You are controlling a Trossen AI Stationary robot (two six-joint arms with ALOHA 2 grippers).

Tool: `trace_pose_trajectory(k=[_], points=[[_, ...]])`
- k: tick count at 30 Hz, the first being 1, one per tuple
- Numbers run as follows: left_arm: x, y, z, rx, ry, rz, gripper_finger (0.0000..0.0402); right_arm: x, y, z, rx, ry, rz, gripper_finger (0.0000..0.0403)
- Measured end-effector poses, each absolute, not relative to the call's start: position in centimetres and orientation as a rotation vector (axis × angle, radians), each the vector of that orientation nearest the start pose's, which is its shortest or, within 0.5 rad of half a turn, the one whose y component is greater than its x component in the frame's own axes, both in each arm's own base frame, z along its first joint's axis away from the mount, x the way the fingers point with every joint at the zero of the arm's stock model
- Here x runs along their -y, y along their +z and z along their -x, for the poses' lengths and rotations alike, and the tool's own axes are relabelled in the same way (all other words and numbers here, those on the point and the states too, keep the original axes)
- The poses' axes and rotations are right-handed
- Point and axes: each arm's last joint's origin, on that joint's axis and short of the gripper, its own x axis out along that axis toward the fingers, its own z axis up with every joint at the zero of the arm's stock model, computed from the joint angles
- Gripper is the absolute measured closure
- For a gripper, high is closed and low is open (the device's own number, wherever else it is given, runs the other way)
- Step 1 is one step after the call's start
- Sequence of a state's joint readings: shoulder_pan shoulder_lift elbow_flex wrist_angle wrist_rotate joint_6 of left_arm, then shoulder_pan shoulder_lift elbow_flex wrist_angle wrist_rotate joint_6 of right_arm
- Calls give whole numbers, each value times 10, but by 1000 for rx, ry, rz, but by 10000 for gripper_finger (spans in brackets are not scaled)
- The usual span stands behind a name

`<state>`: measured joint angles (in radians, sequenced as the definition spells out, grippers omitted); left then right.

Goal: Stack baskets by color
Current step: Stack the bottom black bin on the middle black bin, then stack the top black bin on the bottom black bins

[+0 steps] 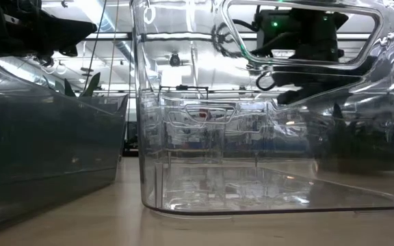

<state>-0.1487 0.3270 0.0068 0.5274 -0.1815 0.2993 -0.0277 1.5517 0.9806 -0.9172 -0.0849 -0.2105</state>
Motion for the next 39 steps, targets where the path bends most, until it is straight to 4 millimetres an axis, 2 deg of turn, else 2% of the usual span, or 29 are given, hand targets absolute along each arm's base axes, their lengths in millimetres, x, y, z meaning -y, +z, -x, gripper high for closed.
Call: trace_pose_trajectory(k=[9, 12, 19, 29, 35, 39], points=[[12, 188, -115, 198, 63, -264, 373, 5, 189, -263, -1469, -78, -221, 397], [12, 188, -115, 198, 63, -264, 369, 4, 189, -263, -1469, -115, -292, 396], [12, 188, -115, 197, 63, -264, 368, -1, 189, -263, -1471, -118, -289, 369], [12, 188, -115, 198, 63, -264, 368, -5, 189, -260, -1507, -99, -341, 278], [12, 188, -115, 197, 63, -264, 368, -4, 209, -265, -1523, -88, -358, 248], [12, 188, -115, 198, 63, -264, 374, -4, 220, -266, -1539, -124, -294, 241]])
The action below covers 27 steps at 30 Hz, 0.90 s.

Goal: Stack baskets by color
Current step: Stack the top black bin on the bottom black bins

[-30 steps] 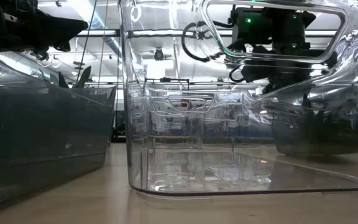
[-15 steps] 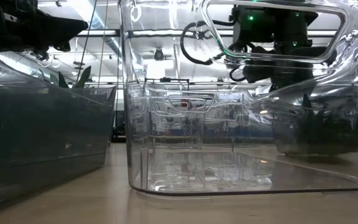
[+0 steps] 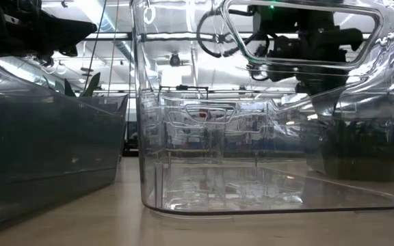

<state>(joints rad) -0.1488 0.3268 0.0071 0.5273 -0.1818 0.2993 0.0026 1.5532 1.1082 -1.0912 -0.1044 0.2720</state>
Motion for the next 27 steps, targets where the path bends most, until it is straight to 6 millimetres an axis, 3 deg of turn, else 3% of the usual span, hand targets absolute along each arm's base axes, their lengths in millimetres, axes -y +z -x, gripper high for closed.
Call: trace_pose_trajectory(k=[6, 10, 20, 27], points=[[12, 188, -115, 198, 63, -264, 374, 0, 223, -250, -1656, -227, -179, 242], [12, 188, -115, 198, 63, -264, 368, 7, 227, -234, -1627, -294, -150, 242], [12, 188, -115, 198, 63, -264, 376, 41, 219, -177, -1503, -554, -348, 242], [12, 188, -115, 198, 63, -264, 368, 63, 214, -172, -1435, -625, -413, 240]])
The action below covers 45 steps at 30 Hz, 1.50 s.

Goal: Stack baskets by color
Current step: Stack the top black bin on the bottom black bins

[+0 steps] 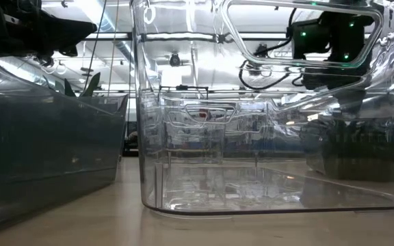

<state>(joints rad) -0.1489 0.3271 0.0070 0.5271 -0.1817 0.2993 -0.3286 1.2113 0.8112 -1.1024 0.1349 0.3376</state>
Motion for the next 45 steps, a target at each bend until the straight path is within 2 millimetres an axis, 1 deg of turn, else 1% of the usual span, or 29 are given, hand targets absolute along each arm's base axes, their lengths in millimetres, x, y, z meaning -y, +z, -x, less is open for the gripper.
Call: trace_pose_trajectory(k=[4, 12, 15, 18, 26, 32, 39, 45], points=[[12, 188, -115, 198, 63, -264, 366, 71, 213, -177, -1387, -617, -406, 224], [12, 188, -115, 198, 63, -264, 373, 80, 198, -187, -1443, -601, -377, 180], [12, 188, -115, 198, 63, -264, 370, 81, 194, -190, -1461, -595, -371, 175], [12, 188, -115, 198, 63, -264, 366, 81, 189, -192, -1481, -590, -369, 179], [12, 188, -115, 198, 63, -264, 374, 84, 176, -199, -1526, -589, -371, 208], [12, 188, -115, 198, 63, -264, 374, 85, 165, -203, -1580, -589, -376, 240], [12, 188, -115, 198, 63, -264, 367, 87, 156, -207, -1606, -589, -378, 291], [12, 188, -115, 198, 63, -264, 374, 88, 151, -209, -1621, -590, -383, 346]])
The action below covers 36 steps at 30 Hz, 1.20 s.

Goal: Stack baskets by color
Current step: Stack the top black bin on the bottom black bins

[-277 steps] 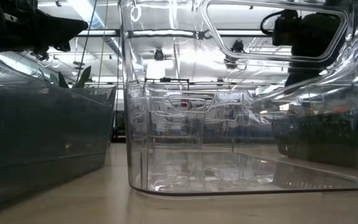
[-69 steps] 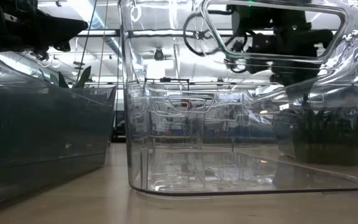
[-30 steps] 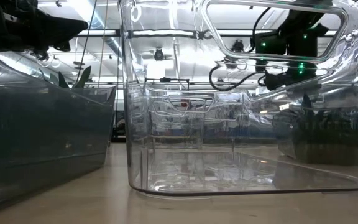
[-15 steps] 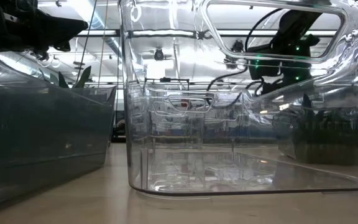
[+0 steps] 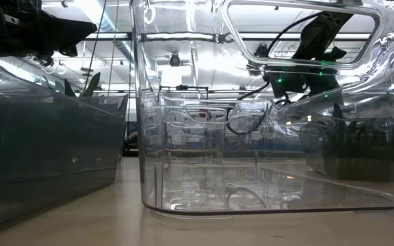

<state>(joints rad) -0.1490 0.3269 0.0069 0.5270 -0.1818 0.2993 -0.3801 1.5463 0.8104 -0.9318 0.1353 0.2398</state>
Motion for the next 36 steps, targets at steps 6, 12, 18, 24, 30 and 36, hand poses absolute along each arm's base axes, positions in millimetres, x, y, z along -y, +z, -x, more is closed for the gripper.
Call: trace_pose_trajectory(k=[6, 12, 18, 24, 30, 36], points=[[12, 188, -115, 197, 63, -264, 373, 87, 153, -206, -1638, -581, -377, 395], [12, 188, -115, 198, 63, -264, 366, 83, 162, -199, -1665, -587, -385, 395], [12, 188, -115, 198, 63, -264, 370, 72, 181, -192, -1591, -616, -404, 396], [12, 188, -115, 197, 63, -264, 372, 50, 212, -193, -1527, -614, -398, 398], [12, 188, -115, 198, 63, -264, 365, 21, 239, -211, -1430, -578, -374, 398], [12, 188, -115, 198, 63, -264, 373, -15, 248, -232, -1419, -529, -353, 398]])
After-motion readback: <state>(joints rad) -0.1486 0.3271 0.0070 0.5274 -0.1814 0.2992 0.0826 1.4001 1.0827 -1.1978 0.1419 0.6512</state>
